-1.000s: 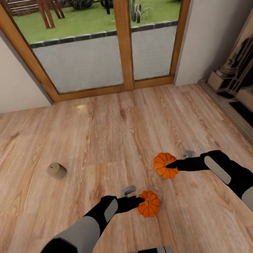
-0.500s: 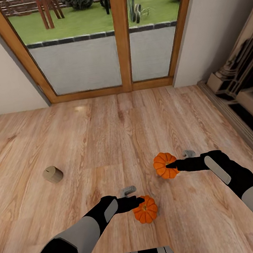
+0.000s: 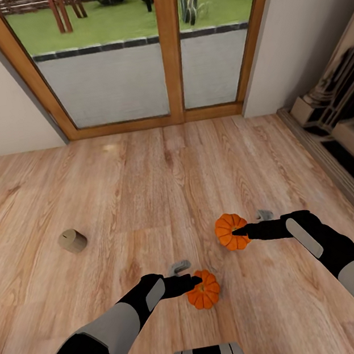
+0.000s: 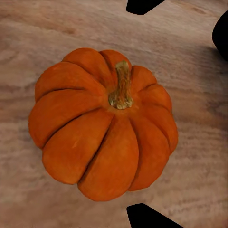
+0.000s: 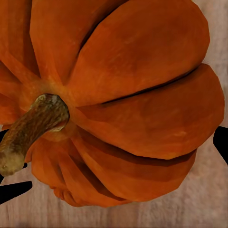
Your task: Place each of the two pumpkins and all three candles from the living room inside a cabinet in the living room (use any cabinet), then make sure every cabinet is closed, and position the cauldron so it is next to a table in the living room.
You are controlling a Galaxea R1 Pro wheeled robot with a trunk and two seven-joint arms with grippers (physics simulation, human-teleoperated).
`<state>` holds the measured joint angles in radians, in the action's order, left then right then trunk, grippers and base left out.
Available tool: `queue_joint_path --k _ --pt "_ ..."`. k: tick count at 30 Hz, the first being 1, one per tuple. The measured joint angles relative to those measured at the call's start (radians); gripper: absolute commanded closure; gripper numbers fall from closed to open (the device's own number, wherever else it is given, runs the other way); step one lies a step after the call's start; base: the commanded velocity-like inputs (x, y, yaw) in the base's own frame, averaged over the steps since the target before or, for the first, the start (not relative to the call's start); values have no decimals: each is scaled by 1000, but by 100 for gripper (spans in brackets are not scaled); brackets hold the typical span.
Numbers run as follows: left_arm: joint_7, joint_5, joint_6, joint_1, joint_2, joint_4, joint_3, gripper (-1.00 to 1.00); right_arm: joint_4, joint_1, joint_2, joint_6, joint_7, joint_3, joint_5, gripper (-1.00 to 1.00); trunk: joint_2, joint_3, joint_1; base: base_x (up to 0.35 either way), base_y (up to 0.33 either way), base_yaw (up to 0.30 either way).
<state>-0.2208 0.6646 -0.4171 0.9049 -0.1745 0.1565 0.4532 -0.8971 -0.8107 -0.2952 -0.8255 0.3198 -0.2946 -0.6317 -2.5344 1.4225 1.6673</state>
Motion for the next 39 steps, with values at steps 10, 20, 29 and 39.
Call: queue_joint_path --k 10,20,29,39 --pt "3 0 1 0 0 0 0 -100 0 0 0 0 0 0 0 100 -2 39 4 0 0 0" --pt "4 0 1 1 0 0 0 -100 0 0 0 0 0 2 -1 100 -2 39 4 45 0 0" --pt "6 0 12 0 0 0 0 -100 0 0 0 0 -1 0 -2 100 -2 39 4 123 -4 0" --pt "6 0 17 1 0 -1 -1 -100 0 0 0 1 1 1 -3 100 -2 39 4 2 0 0"
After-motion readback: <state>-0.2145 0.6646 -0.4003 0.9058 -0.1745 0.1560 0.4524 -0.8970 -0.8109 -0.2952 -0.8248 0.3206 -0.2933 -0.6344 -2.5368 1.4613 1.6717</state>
